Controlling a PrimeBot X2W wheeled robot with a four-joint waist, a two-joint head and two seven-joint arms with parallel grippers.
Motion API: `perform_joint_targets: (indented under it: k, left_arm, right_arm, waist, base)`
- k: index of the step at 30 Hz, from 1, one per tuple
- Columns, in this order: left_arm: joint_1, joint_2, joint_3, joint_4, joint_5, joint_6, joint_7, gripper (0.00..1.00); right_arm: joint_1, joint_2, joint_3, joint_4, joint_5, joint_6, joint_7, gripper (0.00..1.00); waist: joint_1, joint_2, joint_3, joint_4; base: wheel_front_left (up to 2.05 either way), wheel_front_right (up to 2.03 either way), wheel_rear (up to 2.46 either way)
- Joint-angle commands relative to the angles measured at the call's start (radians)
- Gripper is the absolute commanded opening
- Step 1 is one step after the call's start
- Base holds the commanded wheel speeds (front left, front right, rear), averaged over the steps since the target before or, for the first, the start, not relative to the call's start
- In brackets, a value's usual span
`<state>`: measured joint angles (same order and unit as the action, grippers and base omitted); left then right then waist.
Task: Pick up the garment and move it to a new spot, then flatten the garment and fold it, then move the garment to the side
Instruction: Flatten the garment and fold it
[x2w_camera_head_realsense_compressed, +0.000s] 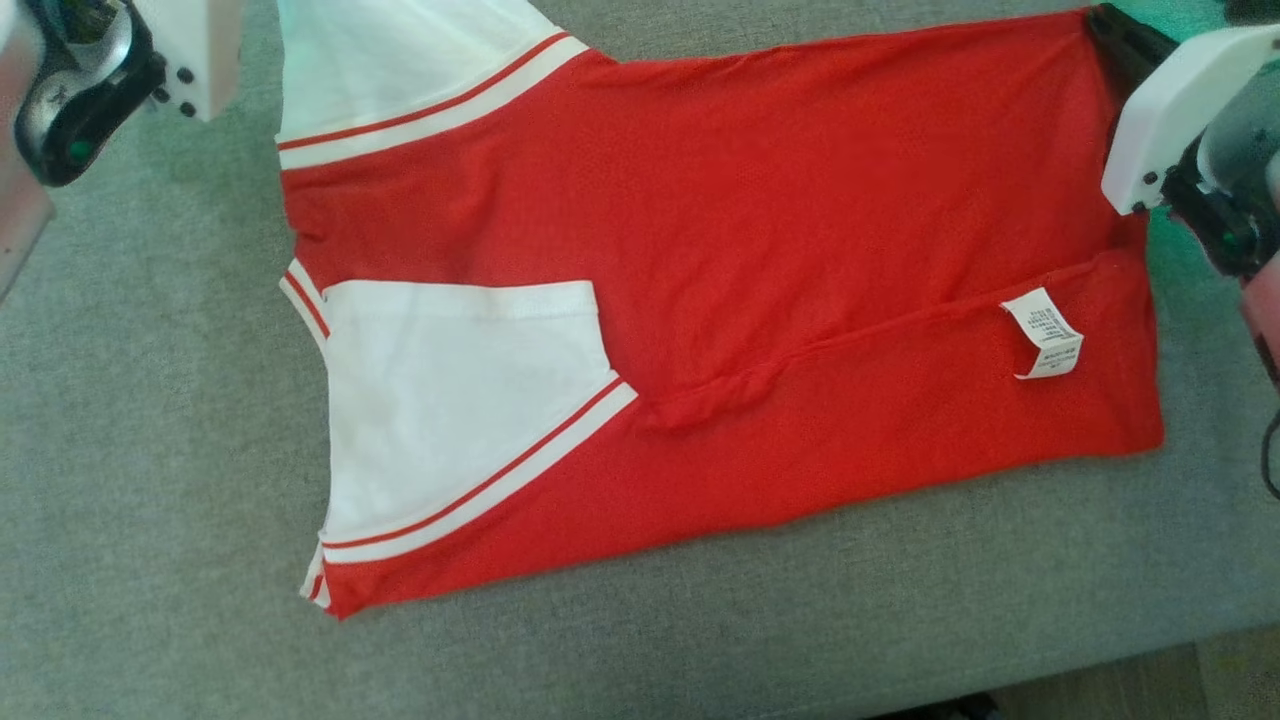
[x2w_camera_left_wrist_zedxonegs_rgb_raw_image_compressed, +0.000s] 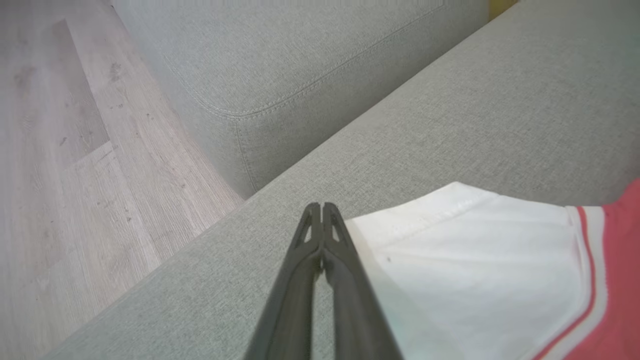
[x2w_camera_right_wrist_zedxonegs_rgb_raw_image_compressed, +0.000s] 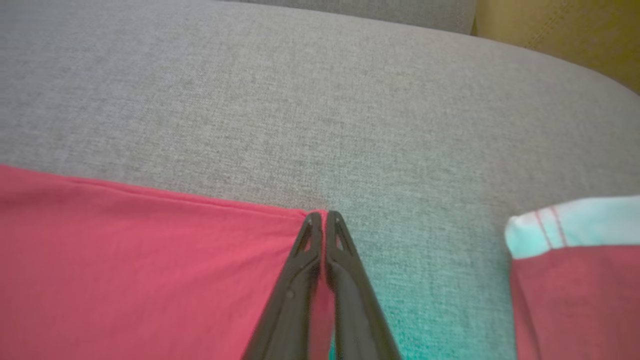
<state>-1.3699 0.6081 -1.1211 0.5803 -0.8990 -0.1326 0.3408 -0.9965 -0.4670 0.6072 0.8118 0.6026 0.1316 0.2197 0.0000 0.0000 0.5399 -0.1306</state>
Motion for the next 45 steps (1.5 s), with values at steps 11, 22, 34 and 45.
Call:
perform_joint_targets:
  k: [11,22,34,45]
  left_arm:
    - [-0.116,0.033,0.048,0.042,0.065,0.003,-0.229,0.00]
    - [-0.001,0.012,0.029,-0.002,0.006,0.002,-0.353,0.00]
    - [0.282,0.138,0.003,-0.319,-0.064,0.109,-0.395,0.00]
    - [0.518,0.220,-0.031,-0.571,-0.076,0.314,-0.449,0.00]
  right_arm:
    - [-0.068,-0.045,0.015,0.012,0.082,-0.001,-0.177,0.00]
    - [0.047,-0.129,-0.005,-0.053,0.225,-0.001,-0.293,0.00]
    - [0.293,-0.211,-0.057,-0.128,0.251,-0.001,-0.346,0.00]
    - [0.475,-0.204,-0.166,-0.201,0.191,-0.001,-0.361,0.00]
  waist:
    - [0.0000,0.0000,-0.029,0.018]
    - [0.0000,0.0000,-0.105,0.097]
    - [0.0000,0.0000,-0.197,0.153]
    - [0.0000,0.0000,-0.188,0.162]
  base:
    - [0.00,0.00,0.00]
    - [0.00,0.00,0.00]
    - [0.00,0.00,0.00]
    - [0.00,0.00,0.00]
